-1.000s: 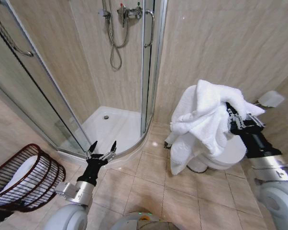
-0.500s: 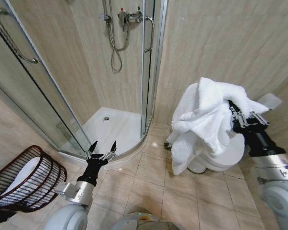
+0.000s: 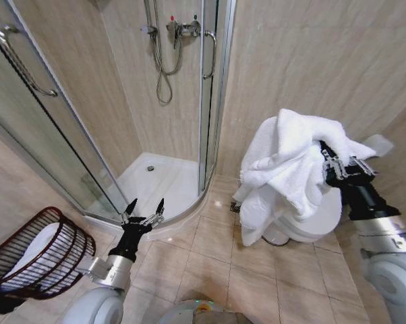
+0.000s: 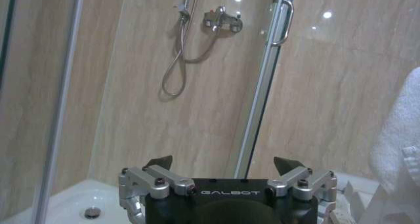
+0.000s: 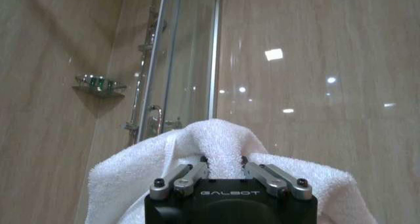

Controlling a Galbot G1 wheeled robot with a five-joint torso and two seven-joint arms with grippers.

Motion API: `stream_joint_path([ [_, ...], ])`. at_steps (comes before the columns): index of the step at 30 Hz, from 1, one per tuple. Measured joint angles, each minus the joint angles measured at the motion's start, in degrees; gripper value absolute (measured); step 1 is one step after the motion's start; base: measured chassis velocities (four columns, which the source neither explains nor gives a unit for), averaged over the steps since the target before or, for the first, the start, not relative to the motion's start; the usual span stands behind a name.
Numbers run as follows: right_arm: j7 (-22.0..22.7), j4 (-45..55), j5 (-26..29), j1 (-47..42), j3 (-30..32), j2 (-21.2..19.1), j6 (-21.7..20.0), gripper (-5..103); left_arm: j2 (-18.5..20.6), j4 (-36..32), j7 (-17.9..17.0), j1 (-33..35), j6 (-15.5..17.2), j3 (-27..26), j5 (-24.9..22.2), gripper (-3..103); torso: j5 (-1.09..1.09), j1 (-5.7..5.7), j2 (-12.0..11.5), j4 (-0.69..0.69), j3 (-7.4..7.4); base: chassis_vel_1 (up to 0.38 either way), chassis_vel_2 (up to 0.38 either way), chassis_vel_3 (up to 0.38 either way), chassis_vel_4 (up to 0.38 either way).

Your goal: Discard the used towel into the hamper.

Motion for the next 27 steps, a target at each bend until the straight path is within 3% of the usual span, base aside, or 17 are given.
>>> stream_joint_path([
  [27,0.6,0.0,1.1,-1.1,2.2,-0.4,-0.2,14,0.0,0.0,0.0,0.0,0.0,0.0,0.0,100,0.00,2.84,6.9,0.00,4.00,0.000,0.000,0.000,0.000],
])
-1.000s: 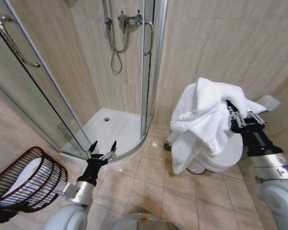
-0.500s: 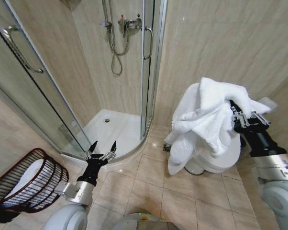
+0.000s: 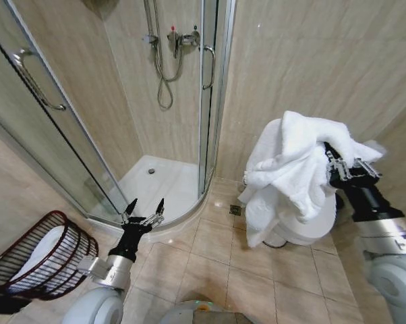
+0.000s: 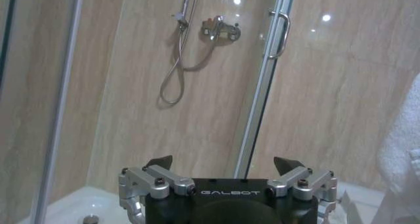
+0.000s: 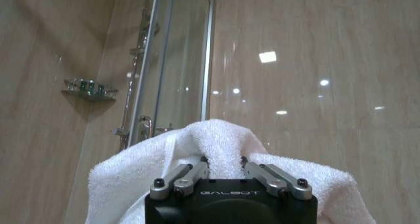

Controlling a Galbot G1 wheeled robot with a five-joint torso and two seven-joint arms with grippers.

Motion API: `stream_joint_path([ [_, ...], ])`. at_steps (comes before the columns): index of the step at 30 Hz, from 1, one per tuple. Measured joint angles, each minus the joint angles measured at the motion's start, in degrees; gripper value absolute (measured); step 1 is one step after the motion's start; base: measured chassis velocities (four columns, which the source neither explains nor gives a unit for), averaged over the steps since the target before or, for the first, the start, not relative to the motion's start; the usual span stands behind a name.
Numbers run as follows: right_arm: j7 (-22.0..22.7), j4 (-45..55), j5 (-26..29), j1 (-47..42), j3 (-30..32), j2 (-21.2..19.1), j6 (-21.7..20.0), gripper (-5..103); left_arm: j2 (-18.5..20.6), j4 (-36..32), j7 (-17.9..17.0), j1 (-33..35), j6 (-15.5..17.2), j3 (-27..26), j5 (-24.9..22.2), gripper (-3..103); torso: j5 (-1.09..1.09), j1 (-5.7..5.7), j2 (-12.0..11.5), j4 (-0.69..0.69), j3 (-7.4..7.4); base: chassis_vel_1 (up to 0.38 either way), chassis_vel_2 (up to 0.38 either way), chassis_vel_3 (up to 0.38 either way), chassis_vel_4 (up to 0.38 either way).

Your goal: Discard the used towel into the hamper.

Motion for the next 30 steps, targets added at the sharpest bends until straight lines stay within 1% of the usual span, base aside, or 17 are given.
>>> stream_joint_path([
  [5,0.2,0.0,0.5,0.0,0.6,-0.4,0.0,14,0.0,0.0,0.0,0.0,0.0,0.0,0.0,100,0.00,0.40,0.9,0.00,0.54,0.000,0.000,0.000,0.000],
  [10,0.2,0.0,1.6,0.0,1.6,-0.4,0.0,14,0.0,0.0,0.0,0.0,0.0,0.0,0.0,100,0.00,1.04,2.4,0.00,1.36,0.000,0.000,0.000,0.000],
  [17,0.1,0.0,1.6,0.3,1.2,-0.4,0.0,14,0.0,0.0,0.0,0.0,0.0,0.0,0.0,100,0.00,1.65,3.9,0.00,2.26,0.000,0.000,0.000,0.000],
  [26,0.2,0.0,1.8,1.8,0.8,-2.2,-0.4,14,0.0,0.0,0.0,0.0,0.0,0.0,0.0,100,0.00,2.80,6.6,0.00,3.78,0.000,0.000,0.000,0.000],
  [28,0.2,0.0,1.8,1.8,0.7,-2.2,-0.4,14,0.0,0.0,0.0,0.0,0.0,0.0,0.0,100,0.00,2.91,6.8,0.00,3.91,0.000,0.000,0.000,0.000],
  [30,0.2,0.0,1.8,1.9,0.5,-2.1,-0.4,14,0.0,0.0,0.0,0.0,0.0,0.0,0.0,100,0.00,3.22,7.5,0.00,4.33,0.000,0.000,0.000,0.000],
])
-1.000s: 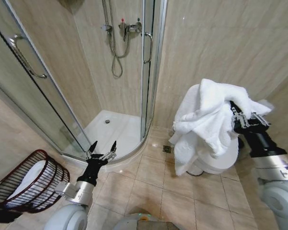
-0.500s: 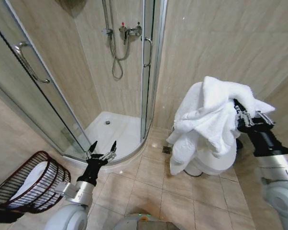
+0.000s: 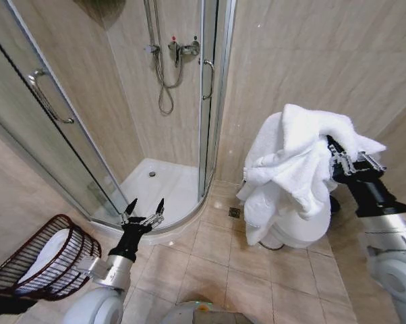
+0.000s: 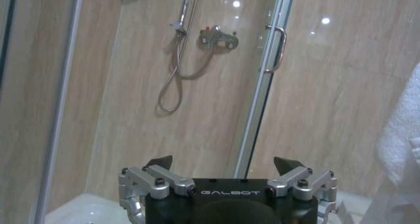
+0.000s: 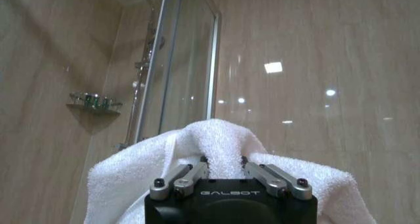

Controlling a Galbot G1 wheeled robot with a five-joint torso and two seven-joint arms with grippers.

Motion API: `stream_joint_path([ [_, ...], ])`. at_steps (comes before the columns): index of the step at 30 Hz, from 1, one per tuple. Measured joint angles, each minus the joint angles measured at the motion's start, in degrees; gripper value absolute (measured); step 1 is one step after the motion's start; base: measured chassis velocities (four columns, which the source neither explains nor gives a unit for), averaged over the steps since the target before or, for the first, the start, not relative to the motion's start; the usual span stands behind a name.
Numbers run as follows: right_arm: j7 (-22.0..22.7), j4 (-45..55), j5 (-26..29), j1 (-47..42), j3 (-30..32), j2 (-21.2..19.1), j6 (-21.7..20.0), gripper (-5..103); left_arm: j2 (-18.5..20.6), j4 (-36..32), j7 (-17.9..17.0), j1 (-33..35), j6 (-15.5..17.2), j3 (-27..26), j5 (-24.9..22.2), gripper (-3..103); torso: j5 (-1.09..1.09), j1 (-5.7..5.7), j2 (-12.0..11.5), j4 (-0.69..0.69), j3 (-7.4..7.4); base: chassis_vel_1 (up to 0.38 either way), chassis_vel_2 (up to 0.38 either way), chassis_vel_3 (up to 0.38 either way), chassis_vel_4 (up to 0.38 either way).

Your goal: Discard the used towel into the hamper.

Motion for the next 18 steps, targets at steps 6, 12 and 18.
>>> stream_joint_path([
  [6,-0.1,0.0,-0.2,0.9,-0.9,0.8,0.0,14,0.0,0.0,0.0,0.0,0.0,0.0,0.0,100,0.00,0.62,1.4,0.00,0.76,0.000,0.000,0.000,0.000],
  [12,0.0,0.0,-0.6,1.1,-1.4,0.8,-0.3,14,0.0,0.0,0.0,0.0,0.0,0.0,0.0,100,0.00,1.40,3.1,0.00,1.74,0.000,0.000,0.000,0.000],
  [18,0.0,0.0,-1.1,0.7,-1.5,1.0,-0.4,14,0.0,0.0,0.0,0.0,0.0,0.0,0.0,100,0.00,2.04,4.6,0.00,2.60,0.000,0.000,0.000,0.000],
])
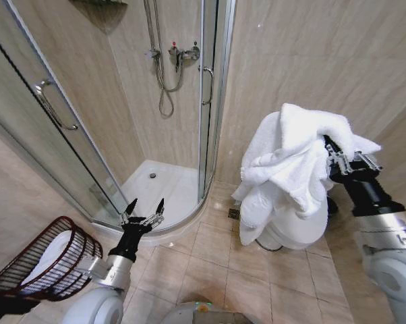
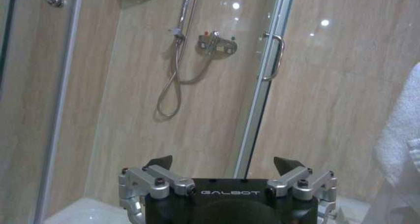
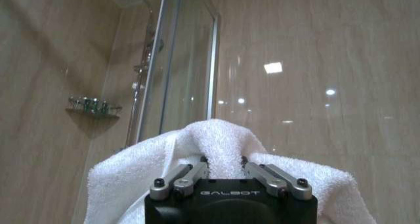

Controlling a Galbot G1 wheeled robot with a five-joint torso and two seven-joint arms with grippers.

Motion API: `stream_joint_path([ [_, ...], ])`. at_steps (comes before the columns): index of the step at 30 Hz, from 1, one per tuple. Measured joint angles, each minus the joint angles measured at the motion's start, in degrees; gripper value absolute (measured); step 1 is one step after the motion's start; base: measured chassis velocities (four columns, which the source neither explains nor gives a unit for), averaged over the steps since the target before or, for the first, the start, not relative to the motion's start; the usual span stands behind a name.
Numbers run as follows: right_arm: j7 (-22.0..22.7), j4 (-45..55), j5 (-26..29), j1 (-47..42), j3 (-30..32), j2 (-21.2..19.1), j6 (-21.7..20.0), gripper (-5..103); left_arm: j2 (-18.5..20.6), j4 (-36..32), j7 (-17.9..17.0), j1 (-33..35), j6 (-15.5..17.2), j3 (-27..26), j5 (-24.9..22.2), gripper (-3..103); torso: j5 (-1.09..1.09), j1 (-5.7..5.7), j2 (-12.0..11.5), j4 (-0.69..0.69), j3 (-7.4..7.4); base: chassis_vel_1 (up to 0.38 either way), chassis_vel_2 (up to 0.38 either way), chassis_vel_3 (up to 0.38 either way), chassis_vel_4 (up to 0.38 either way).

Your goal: Discard the used towel into the hamper.

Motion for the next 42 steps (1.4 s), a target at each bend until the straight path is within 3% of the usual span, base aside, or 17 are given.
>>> stream_joint_path([
  [42,-0.8,0.0,-0.8,-1.5,1.4,-0.4,0.9,14,0.0,0.0,0.0,0.0,0.0,0.0,0.0,100,0.00,5.18,11.6,0.00,6.44,0.000,0.000,0.000,0.000],
])
